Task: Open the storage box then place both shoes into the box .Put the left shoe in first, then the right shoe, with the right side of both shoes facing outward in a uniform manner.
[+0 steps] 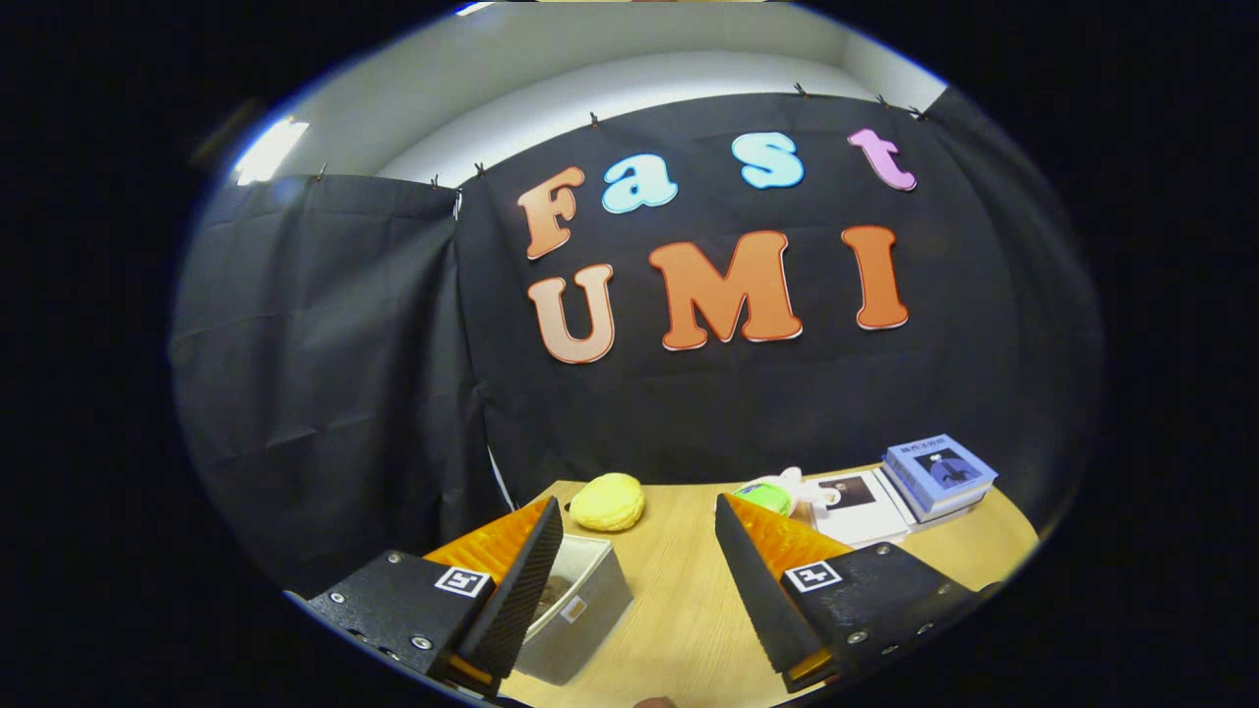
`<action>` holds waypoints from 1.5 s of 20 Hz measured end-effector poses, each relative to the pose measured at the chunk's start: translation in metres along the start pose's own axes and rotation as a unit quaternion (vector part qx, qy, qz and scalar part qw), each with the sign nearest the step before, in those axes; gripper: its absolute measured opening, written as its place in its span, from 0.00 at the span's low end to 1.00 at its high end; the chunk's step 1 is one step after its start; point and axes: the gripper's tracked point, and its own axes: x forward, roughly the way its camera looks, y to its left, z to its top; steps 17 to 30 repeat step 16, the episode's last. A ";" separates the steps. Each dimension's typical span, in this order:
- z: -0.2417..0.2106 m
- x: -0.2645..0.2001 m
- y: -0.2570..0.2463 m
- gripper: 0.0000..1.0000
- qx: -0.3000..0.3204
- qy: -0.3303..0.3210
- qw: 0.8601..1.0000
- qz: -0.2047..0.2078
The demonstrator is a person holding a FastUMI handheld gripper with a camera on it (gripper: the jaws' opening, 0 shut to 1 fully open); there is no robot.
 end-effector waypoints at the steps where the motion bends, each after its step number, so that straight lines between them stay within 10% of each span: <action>1: 0.008 -0.005 -0.002 0.95 -0.005 -0.023 1.000 0.012; 10: 0.034 -0.059 -0.065 0.97 -0.066 -0.124 0.990 -0.024; 30: 0.033 -0.068 -0.086 0.97 -0.113 -0.128 0.983 -0.061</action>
